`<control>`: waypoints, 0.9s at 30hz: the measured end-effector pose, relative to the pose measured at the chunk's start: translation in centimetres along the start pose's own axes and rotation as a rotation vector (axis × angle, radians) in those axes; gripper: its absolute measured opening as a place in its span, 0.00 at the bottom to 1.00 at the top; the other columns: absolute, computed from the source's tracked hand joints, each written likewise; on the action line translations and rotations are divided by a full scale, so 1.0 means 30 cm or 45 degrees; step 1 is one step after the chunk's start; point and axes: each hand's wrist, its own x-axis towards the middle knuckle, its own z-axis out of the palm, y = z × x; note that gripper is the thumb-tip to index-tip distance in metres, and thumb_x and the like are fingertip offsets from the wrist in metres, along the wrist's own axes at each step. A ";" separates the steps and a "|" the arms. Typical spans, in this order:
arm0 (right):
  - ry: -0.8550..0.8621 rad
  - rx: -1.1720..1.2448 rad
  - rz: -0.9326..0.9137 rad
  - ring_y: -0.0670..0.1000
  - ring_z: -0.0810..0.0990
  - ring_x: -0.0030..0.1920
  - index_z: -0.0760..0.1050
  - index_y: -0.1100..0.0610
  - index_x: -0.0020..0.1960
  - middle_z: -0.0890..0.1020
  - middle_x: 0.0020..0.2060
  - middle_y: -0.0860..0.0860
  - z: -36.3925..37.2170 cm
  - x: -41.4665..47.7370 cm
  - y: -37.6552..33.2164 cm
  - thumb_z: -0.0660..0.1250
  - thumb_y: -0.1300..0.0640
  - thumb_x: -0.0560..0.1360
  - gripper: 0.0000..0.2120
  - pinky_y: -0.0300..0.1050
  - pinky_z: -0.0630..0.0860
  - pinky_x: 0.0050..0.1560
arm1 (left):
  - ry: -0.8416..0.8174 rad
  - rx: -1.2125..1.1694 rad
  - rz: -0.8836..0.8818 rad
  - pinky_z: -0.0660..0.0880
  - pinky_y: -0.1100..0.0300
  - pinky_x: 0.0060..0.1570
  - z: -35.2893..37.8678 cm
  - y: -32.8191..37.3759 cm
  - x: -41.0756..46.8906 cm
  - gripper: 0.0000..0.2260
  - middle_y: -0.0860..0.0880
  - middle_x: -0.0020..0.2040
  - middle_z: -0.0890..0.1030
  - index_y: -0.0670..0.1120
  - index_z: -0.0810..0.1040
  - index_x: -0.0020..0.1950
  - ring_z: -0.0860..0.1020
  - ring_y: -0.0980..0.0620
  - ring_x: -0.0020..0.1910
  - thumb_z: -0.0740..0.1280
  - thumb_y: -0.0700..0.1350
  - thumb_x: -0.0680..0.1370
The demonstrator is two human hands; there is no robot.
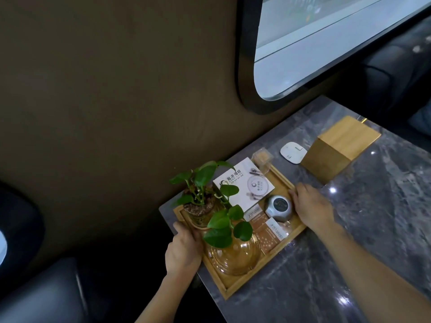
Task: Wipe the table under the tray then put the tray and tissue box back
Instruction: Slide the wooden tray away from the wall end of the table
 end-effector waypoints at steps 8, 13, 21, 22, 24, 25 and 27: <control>-0.051 -0.152 -0.141 0.63 0.80 0.46 0.70 0.63 0.49 0.79 0.47 0.61 -0.011 0.010 0.017 0.51 0.54 0.80 0.15 0.54 0.75 0.42 | -0.034 -0.011 0.103 0.72 0.48 0.47 -0.020 0.006 -0.007 0.09 0.34 0.52 0.79 0.42 0.58 0.46 0.77 0.32 0.51 0.56 0.46 0.79; 0.118 -0.141 -0.159 0.61 0.78 0.24 0.72 0.64 0.36 0.79 0.28 0.61 -0.008 -0.075 0.088 0.62 0.58 0.75 0.12 0.47 0.73 0.20 | -0.017 -0.057 0.198 0.68 0.50 0.39 -0.018 -0.003 -0.039 0.10 0.33 0.48 0.80 0.42 0.59 0.46 0.78 0.31 0.46 0.57 0.46 0.79; 0.330 -0.120 -0.114 0.57 0.76 0.22 0.70 0.61 0.34 0.77 0.27 0.57 -0.049 -0.264 0.292 0.49 0.49 0.77 0.21 0.43 0.66 0.16 | -0.127 -0.016 0.272 0.69 0.49 0.40 0.041 0.078 -0.145 0.10 0.33 0.48 0.80 0.43 0.57 0.46 0.78 0.32 0.47 0.57 0.45 0.79; 0.337 -0.130 -0.102 0.57 0.76 0.21 0.70 0.61 0.34 0.77 0.26 0.57 -0.055 -0.293 0.321 0.48 0.48 0.76 0.22 0.43 0.66 0.16 | -0.152 0.002 0.297 0.69 0.48 0.41 0.053 0.093 -0.156 0.09 0.33 0.49 0.80 0.42 0.57 0.46 0.78 0.32 0.48 0.57 0.44 0.79; 0.291 -0.134 -0.033 0.58 0.77 0.23 0.70 0.61 0.35 0.78 0.27 0.58 -0.072 -0.345 0.376 0.50 0.49 0.76 0.20 0.46 0.70 0.17 | -0.188 0.056 0.377 0.67 0.49 0.41 0.083 0.126 -0.177 0.09 0.34 0.49 0.80 0.42 0.57 0.45 0.78 0.32 0.48 0.58 0.42 0.78; 0.232 -0.133 0.033 0.59 0.78 0.27 0.70 0.62 0.37 0.79 0.31 0.58 -0.082 -0.369 0.402 0.51 0.50 0.77 0.19 0.49 0.72 0.21 | -0.197 0.076 0.422 0.67 0.49 0.41 0.099 0.144 -0.188 0.09 0.34 0.48 0.80 0.42 0.58 0.45 0.78 0.32 0.48 0.58 0.42 0.78; 0.160 -0.099 0.194 0.60 0.80 0.36 0.71 0.62 0.43 0.80 0.39 0.59 -0.096 -0.419 0.459 0.50 0.48 0.78 0.20 0.51 0.73 0.31 | -0.223 0.080 0.498 0.71 0.46 0.44 0.134 0.186 -0.208 0.09 0.34 0.47 0.80 0.42 0.58 0.45 0.78 0.32 0.47 0.58 0.43 0.78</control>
